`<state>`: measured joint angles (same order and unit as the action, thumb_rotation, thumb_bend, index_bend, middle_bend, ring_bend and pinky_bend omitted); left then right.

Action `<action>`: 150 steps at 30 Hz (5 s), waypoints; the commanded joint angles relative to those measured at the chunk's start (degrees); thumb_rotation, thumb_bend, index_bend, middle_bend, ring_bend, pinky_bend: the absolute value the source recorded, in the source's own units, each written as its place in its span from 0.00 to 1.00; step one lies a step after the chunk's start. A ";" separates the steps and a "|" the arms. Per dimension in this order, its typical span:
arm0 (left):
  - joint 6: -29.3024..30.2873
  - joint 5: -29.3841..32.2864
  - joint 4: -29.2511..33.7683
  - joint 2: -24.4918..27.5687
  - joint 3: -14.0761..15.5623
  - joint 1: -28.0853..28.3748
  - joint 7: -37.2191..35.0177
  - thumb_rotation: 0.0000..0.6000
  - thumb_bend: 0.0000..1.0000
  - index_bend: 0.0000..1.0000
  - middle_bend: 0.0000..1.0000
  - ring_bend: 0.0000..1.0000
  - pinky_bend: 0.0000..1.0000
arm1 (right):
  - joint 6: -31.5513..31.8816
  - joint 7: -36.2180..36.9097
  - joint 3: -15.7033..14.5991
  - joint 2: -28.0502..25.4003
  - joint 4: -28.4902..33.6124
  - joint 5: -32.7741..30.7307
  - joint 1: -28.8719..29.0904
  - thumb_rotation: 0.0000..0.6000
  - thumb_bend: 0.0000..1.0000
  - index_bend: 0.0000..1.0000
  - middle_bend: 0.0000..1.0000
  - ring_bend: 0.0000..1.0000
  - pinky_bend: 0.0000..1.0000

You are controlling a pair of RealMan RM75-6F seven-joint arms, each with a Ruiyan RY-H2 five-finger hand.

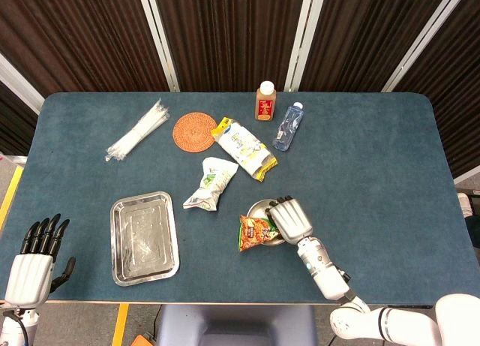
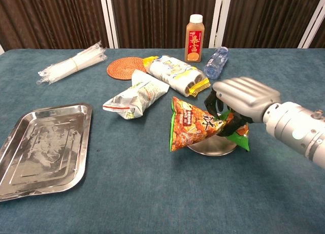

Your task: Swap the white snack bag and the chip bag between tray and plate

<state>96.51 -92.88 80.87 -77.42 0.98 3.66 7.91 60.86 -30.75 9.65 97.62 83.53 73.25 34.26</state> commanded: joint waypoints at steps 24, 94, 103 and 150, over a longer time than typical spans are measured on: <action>-0.59 -0.21 0.07 1.63 -1.37 -0.62 -3.11 1.00 0.39 0.00 0.00 0.00 0.08 | -5.00 -15.73 1.26 9.44 8.02 -14.08 9.42 1.00 0.24 0.00 0.10 0.03 0.14; -3.18 5.12 -1.95 0.84 -4.71 -0.92 -1.57 1.00 0.38 0.00 0.00 0.00 0.07 | 3.46 2.49 6.02 -0.15 -5.13 -9.41 20.50 1.00 0.33 0.89 0.72 0.73 0.96; -3.98 3.85 -2.06 -0.12 -3.87 -0.39 0.11 1.00 0.39 0.00 0.00 0.00 0.07 | 4.34 2.82 -2.92 -14.45 8.24 -6.02 11.19 1.00 0.33 0.87 0.72 0.73 0.96; -18.82 -10.45 11.06 3.11 4.14 10.81 -13.79 1.00 0.37 0.00 0.00 0.00 0.05 | 28.08 36.05 -19.53 -30.33 9.41 20.13 -20.55 1.00 0.04 0.00 0.00 0.00 0.00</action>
<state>83.66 -103.46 88.37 -74.57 4.29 10.45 -5.30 83.43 3.26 -6.74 68.13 95.30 91.25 19.02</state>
